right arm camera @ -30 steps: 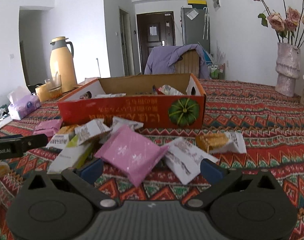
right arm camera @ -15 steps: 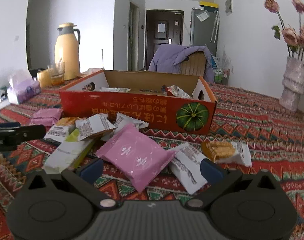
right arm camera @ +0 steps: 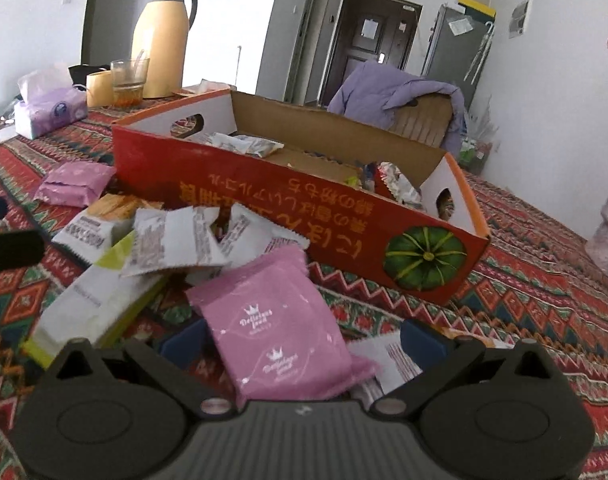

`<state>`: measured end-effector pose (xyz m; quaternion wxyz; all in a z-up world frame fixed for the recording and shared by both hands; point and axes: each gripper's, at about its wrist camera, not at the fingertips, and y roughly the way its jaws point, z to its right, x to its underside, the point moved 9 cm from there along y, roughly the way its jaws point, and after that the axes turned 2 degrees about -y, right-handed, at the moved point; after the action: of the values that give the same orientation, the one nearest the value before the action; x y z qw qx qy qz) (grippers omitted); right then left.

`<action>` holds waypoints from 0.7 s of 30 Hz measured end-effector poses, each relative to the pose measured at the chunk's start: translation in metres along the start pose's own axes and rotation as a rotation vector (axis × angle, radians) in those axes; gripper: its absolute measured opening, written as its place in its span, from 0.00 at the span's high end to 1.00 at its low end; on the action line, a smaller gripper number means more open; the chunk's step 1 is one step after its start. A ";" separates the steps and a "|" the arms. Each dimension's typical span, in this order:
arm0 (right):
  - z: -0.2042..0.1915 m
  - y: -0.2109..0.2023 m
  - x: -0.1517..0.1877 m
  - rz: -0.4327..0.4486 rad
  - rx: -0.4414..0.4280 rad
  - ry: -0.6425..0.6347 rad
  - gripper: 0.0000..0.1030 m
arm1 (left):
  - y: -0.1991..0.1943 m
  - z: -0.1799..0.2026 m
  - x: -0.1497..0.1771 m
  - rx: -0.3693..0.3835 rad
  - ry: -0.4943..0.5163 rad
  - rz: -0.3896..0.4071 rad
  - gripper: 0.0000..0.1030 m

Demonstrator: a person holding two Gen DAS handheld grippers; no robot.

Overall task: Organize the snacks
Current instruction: 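Grasp a pink pouch with the right gripper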

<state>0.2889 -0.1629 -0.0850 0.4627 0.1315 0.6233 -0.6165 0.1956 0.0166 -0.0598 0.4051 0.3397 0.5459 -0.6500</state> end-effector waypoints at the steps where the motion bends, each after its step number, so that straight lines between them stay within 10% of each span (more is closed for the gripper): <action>1: 0.000 0.004 -0.001 -0.007 -0.007 0.005 0.00 | 0.000 0.000 0.000 0.001 -0.001 0.000 0.00; 11: -0.008 0.002 0.003 0.029 -0.078 0.021 0.32 | 0.001 -0.002 0.000 0.007 -0.015 -0.008 0.00; 21: -0.004 -0.017 0.002 0.089 -0.055 0.102 0.40 | 0.001 -0.003 0.001 0.003 -0.022 -0.008 0.00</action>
<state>0.2741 -0.1636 -0.0759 0.4605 0.1775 0.6564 -0.5706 0.1959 0.0197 -0.0616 0.4079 0.3312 0.5418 -0.6560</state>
